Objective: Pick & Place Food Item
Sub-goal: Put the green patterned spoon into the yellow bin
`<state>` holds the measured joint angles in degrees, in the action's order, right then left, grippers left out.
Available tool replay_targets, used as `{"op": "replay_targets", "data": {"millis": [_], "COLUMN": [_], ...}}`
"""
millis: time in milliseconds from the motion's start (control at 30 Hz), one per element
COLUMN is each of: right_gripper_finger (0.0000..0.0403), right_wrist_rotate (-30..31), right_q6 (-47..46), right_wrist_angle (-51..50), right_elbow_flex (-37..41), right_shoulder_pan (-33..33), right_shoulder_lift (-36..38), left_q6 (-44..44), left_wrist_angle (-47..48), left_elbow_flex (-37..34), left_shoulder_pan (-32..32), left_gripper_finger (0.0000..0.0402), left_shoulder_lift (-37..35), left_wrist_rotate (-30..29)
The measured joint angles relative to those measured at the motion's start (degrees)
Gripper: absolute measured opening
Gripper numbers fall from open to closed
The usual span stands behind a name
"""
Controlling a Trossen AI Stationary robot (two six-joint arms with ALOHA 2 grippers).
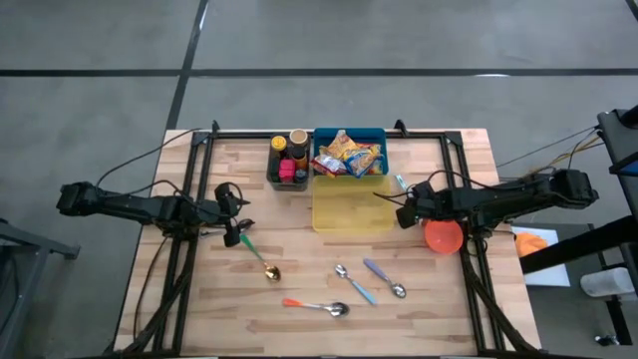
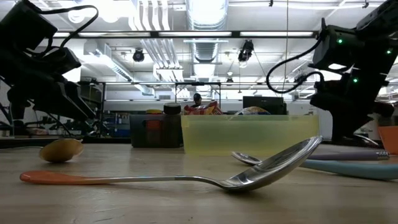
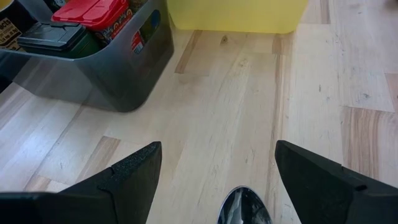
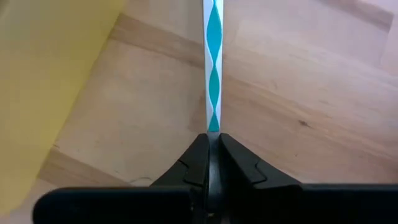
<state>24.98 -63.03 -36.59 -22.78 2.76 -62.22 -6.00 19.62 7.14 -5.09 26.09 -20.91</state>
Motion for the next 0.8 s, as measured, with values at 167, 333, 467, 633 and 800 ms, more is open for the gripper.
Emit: {"op": "replay_targets", "data": {"millis": [167, 333, 467, 633, 800], "right_gripper_finger": [0.0022, 0.0022, 0.0022, 0.0022, 0.0022], "right_wrist_rotate": [0.46, 2.23, 4.18, 7.16, 7.82], "right_q6": [-0.01, 0.37, 2.92, 7.02, 15.32], "right_wrist_angle": [-2.91, -5.67, -5.70, -5.30, -0.77], "right_elbow_flex": [-1.46, -3.62, -5.46, -8.44, -10.35], "right_shoulder_pan": [0.00, -0.02, -0.55, -2.20, -4.80], "right_shoulder_lift": [1.77, 4.43, 7.10, 10.02, 10.79], "left_q6": [0.00, 0.00, 0.00, 0.00, 0.00], "left_wrist_angle": [0.00, 0.00, 0.00, 0.00, 0.00], "left_elbow_flex": [0.01, 0.01, 0.00, 0.02, 0.00], "left_shoulder_pan": [0.00, -0.01, -0.01, 0.00, 0.00], "left_gripper_finger": [0.0317, 0.0317, 0.0317, 0.0317, 0.0317], "left_shoulder_lift": [0.00, 0.00, 0.00, 0.00, 0.00], "left_wrist_rotate": [-0.02, 0.00, -0.02, 0.01, -0.01]}}
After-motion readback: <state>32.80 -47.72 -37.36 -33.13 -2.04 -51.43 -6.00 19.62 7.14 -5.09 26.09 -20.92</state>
